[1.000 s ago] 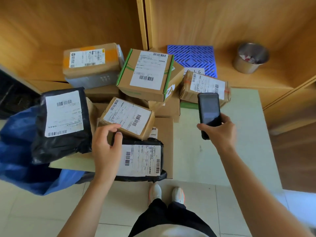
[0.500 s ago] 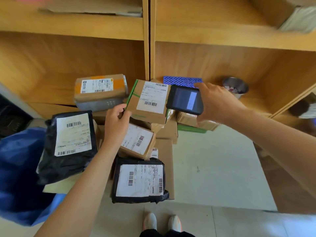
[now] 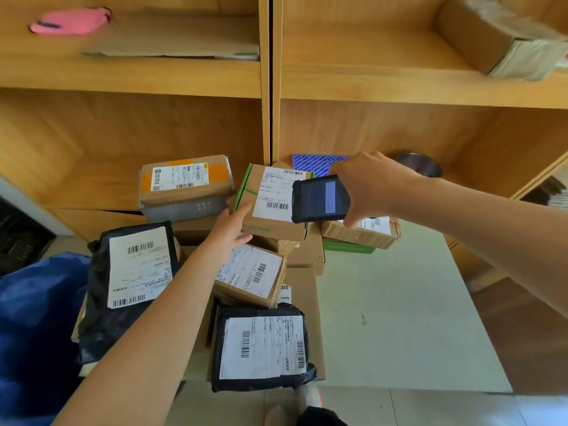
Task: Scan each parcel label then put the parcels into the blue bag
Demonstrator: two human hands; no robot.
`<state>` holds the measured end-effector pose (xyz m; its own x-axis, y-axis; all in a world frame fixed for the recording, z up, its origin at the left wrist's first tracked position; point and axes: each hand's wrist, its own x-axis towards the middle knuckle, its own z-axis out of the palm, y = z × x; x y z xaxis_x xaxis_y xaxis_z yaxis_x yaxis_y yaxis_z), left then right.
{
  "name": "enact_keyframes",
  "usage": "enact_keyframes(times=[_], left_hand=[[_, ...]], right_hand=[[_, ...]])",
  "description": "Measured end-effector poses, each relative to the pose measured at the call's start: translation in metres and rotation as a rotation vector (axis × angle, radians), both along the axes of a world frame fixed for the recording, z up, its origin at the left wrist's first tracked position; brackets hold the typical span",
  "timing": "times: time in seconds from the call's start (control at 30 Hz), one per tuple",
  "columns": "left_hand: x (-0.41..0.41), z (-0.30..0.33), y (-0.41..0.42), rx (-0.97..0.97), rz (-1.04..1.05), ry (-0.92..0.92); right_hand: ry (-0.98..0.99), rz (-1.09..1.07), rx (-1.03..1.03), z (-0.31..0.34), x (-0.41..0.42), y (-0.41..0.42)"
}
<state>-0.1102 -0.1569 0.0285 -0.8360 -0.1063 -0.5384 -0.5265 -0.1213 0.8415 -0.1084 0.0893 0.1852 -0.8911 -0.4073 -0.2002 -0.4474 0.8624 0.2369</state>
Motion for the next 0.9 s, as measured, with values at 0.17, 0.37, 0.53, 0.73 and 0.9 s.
enact_keyframes(times=[0.17,0.37,0.53,0.73,0.9], left_hand=[[0.000,-0.010,0.002,0.026,0.023,-0.012],[0.013,-0.022,0.011,0.072,-0.064,-0.021],[0.016,-0.021,0.018,0.095,-0.081,-0.021],[0.019,-0.016,0.022,0.089,-0.052,0.009],[0.023,-0.015,0.024,0.093,-0.024,0.019]], right_hand=[[-0.032,0.022,0.050,-0.002,-0.009,0.002],[-0.049,0.015,-0.001,-0.003,-0.014,0.015],[-0.043,0.027,-0.061,-0.008,-0.014,0.027],[-0.015,0.017,-0.047,-0.016,-0.014,0.037],[0.005,-0.001,0.003,-0.022,-0.013,0.042]])
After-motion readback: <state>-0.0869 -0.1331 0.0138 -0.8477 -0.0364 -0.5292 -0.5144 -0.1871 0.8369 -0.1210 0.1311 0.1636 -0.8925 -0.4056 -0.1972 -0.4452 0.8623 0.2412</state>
